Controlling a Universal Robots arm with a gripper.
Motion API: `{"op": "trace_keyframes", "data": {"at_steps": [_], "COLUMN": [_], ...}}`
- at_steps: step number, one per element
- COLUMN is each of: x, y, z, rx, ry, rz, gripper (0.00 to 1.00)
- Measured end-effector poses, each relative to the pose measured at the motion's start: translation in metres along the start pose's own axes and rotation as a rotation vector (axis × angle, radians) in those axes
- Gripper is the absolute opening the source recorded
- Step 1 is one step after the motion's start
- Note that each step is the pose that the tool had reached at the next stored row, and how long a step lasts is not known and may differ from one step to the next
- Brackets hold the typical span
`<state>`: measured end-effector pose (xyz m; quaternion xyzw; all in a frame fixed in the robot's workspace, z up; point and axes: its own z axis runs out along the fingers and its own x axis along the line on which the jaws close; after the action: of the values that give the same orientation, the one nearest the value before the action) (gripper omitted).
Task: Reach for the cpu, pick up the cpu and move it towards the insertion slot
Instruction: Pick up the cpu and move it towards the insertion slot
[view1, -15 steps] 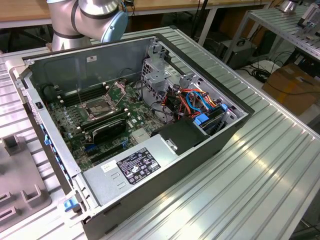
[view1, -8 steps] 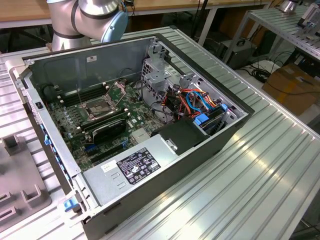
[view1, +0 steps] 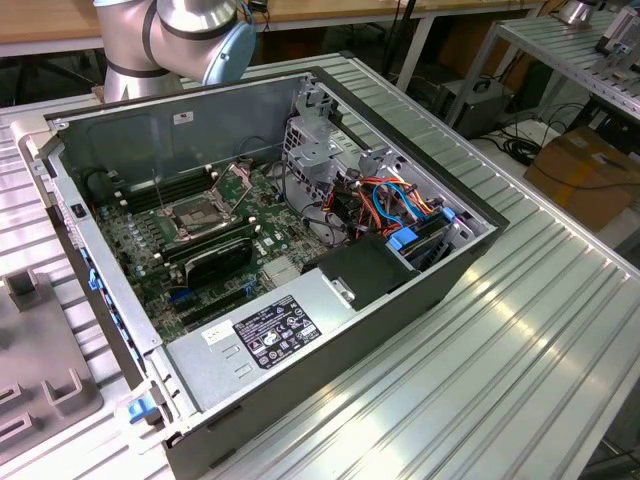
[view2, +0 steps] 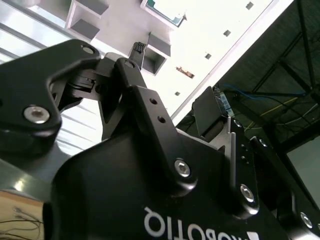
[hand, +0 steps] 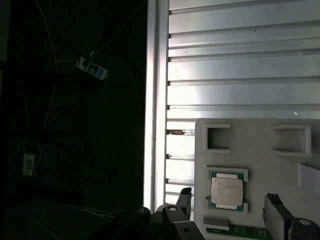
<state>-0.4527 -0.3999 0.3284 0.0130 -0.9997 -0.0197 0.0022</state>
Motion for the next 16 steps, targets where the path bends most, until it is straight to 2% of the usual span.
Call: {"op": "trace_keyframes", "data": {"at_steps": [4,10,16], "x": [0.0003,0.0013,0.0014], "y": [-0.0023,-0.0091,-0.0096], "z": [0.0041,0.0078,0.0081], "rx": [-0.0026,-0.0053,-0.0061], "ry": [0.0001,0.0001,0.0002], "rz": [-0.003,-0.007,-0.008], "gripper": [0.66,0.66,0.66]}}
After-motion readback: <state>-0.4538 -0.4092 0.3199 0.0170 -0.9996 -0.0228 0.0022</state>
